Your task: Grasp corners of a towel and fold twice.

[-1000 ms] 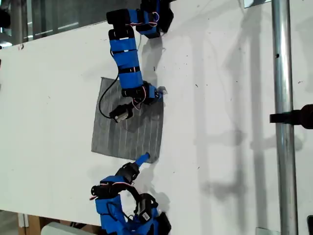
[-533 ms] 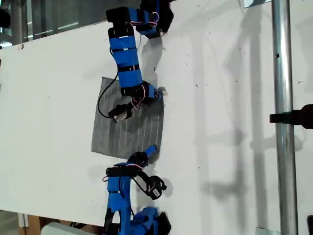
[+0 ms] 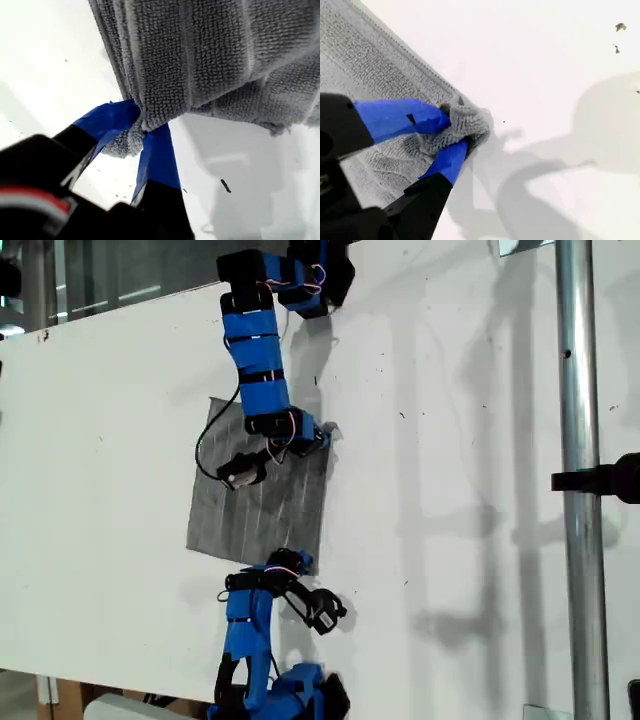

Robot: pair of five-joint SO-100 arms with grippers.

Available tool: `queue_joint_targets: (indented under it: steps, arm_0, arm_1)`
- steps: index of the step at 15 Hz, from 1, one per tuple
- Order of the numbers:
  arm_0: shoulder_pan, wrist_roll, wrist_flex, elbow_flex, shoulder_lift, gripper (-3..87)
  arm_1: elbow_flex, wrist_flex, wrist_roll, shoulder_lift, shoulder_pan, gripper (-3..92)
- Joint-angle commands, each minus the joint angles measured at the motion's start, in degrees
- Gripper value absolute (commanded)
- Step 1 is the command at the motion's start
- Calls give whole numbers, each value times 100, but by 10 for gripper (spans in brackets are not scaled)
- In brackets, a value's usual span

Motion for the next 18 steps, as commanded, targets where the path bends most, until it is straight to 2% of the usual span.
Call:
queue_joint_targets:
  steps: [1, 3, 5, 8, 10, 13, 14, 16, 18]
  arm_0:
    - [-70, -70, -9, -79, 88, -29]
    - [185, -123, 176, -202, 642, -29]
    - [615, -114, 747, -650, 1424, -29]
    - [1239, -510, 853, -483, 2733, -29]
    - [1239, -765, 976, -290, 3340, -30]
    - [123, -167, 817, 281, 3577, -30]
    - [-352, 290, 598, 334, 3480, -30]
    - [-1248, 1125, 519, -123, 2839, -30]
    - [-1811, 1793, 246, -686, 2153, -30]
  arm_1:
    - [-308, 132, 79, 457, -105, -2]
    - [-316, 237, 105, 668, -132, -2]
    - [-448, 404, 193, 1169, -422, -2]
    - [-1547, 703, 272, 1055, -1134, -2]
    - [-1995, 879, 272, 1028, -1213, -2]
    - [-1362, 1582, 571, 1538, -325, -2]
    - [-976, 1600, 492, 1723, 141, -2]
    - [-536, 1740, 211, 1828, 1055, -2]
    - [-211, 1556, -264, 2004, 1872, -2]
